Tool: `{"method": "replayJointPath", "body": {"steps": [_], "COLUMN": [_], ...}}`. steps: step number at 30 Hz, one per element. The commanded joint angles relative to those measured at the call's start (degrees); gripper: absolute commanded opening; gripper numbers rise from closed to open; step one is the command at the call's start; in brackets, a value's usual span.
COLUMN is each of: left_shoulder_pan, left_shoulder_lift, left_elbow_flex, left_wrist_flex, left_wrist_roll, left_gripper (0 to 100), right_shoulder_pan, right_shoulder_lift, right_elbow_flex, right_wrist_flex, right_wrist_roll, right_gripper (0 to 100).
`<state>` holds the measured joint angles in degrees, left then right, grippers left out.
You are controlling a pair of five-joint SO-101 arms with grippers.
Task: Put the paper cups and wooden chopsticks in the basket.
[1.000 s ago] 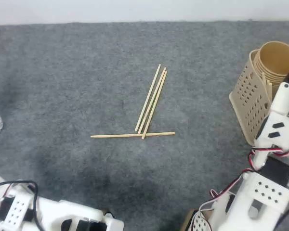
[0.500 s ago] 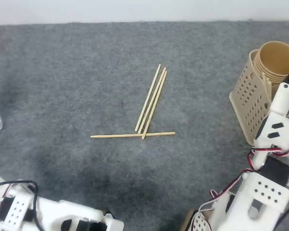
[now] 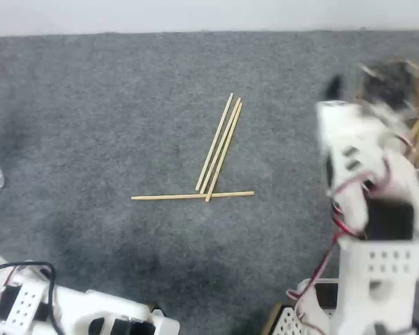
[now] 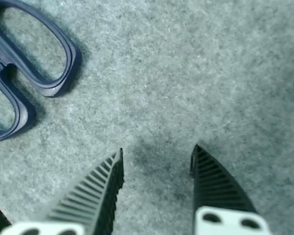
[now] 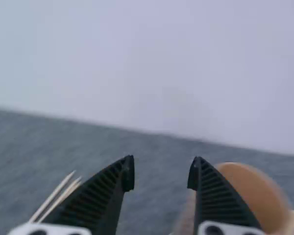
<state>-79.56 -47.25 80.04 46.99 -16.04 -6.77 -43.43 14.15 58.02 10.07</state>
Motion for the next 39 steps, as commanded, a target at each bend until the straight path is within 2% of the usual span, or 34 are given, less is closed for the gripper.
{"method": "replayJointPath", "body": {"steps": [1,3,7,13,20,23,32,39], "left_shoulder_pan": [0.62,0.62,0.62,0.62,0.53,0.62,0.62,0.62], "left_shoulder_lift": [-1.23,-1.23,-1.23,-1.23,-1.23,-1.23,-1.23,-1.23], "left_elbow_flex": [-0.31,-0.31,-0.31,-0.31,-0.31,-0.31,-0.31,-0.31], "left_wrist_flex": [-0.97,-0.97,-0.97,-0.97,-0.88,-0.88,-0.88,-0.88], "left_wrist_roll": [-0.62,-0.62,-0.62,-0.62,-0.62,-0.62,-0.62,-0.62], "left_gripper": [22,22,22,22,22,22,22,22], "right_shoulder_pan": [-9.27,-12.62,-16.31,-20.09,-19.82,-20.09,-18.95,-17.98], "right_shoulder_lift": [13.93,21.49,35.47,55.60,72.31,77.14,86.64,90.86], "right_elbow_flex": [-14.51,-19.34,-27.25,-36.57,-46.77,-49.23,-49.58,-49.67], "right_wrist_flex": [11.56,15.96,20.35,18.42,15.25,14.90,8.57,8.84], "right_wrist_roll": [0.00,-1.58,-10.11,-21.10,-35.43,-37.71,-37.98,-41.32], "right_gripper": [18.3,18.3,18.3,18.3,18.3,18.3,18.3,18.2]}}
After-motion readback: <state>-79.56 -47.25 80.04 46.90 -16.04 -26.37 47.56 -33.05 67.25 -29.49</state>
